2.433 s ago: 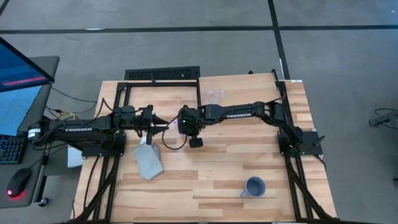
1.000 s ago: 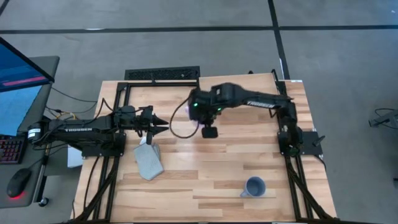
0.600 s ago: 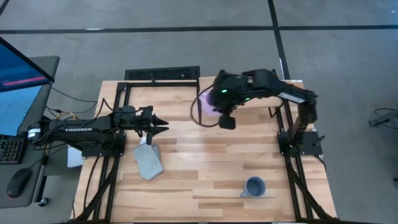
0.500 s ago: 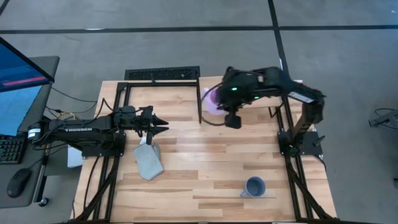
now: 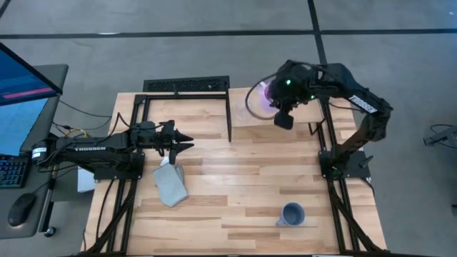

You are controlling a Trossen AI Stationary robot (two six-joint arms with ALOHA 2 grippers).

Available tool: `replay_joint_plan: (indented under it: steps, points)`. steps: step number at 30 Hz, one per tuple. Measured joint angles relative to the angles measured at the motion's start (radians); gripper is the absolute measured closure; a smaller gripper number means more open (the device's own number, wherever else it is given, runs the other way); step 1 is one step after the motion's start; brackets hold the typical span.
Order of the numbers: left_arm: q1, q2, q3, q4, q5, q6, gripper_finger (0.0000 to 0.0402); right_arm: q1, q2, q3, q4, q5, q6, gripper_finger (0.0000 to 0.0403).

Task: Stack small to large cups/mugs on shelf
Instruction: Put the pink mug on the shelf

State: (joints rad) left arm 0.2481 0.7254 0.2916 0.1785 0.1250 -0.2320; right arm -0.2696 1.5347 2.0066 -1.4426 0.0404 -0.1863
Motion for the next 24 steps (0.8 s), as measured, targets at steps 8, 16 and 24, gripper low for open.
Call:
replay_joint_plan:
  steps: [8,16,24]
  points:
    - [0.000,0.000,0.000,0.008,-0.009,-0.042,0.0281,-0.138,-0.162,-0.292,0.170,-0.057,-0.033,0.0393]
    - [0.000,0.000,0.000,0.015,-0.034,-0.045,0.0281,-0.203,-0.130,-0.383,0.196,-0.096,-0.064,0.0392]
    - [0.000,0.000,0.000,0.015,-0.035,-0.077,0.0281,-0.244,-0.041,-0.393,0.213,-0.100,-0.130,0.0392]
